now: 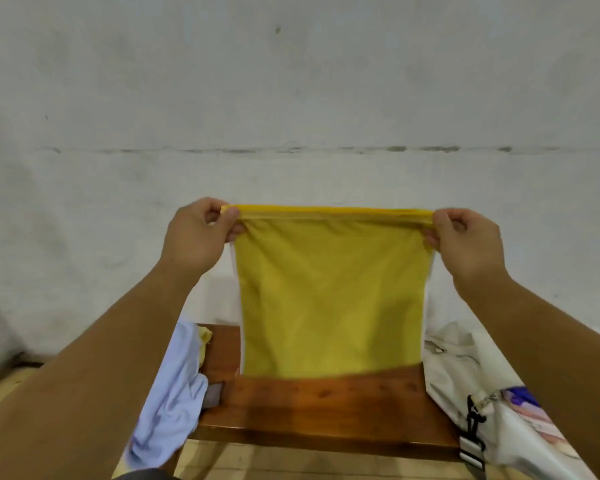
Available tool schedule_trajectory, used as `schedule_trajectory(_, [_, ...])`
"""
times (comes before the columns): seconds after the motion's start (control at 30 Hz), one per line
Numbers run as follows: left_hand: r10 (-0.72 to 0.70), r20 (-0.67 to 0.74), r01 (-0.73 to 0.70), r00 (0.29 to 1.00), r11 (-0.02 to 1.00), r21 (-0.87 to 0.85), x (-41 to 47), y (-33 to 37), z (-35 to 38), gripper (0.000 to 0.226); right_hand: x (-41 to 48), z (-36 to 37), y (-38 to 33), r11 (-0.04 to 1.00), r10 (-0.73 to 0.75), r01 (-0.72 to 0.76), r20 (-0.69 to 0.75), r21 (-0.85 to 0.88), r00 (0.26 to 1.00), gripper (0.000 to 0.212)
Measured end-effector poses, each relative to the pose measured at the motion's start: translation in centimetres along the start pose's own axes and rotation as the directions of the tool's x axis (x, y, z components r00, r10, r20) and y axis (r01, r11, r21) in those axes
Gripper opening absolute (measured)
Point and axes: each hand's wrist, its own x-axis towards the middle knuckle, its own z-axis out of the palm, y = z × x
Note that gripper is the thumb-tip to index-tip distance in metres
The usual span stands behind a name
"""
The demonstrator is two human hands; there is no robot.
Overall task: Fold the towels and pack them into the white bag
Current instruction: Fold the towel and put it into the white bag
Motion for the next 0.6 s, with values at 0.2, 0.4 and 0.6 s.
schedule_trajectory(0.2, [0.058,-0.009,-0.058,0.998,0.998,-0.032,-2.6,1.0,-2.1,0.013,-2.5,-1.2,-1.8,0.989,-0.145,0.145,0.027,0.020,0.989,0.012])
schedule_trajectory(0.4, [-0.076,0.177,0.034,0.981,0.973,0.228,-11.6,-5.3,-3.3,0.009,-10.3,-4.5,5.4,0.959,0.044,0.013,0.195,-0.282,0.980,0.012])
schedule_trajectory(0.6, [-0.346,0.394,0.135,0.851,0.871,0.473,-21.3,-13.5,-3.4,0.012,-19.1,-7.9,14.6,0.835,0.384,-0.173,0.328,-0.522,0.863,0.017])
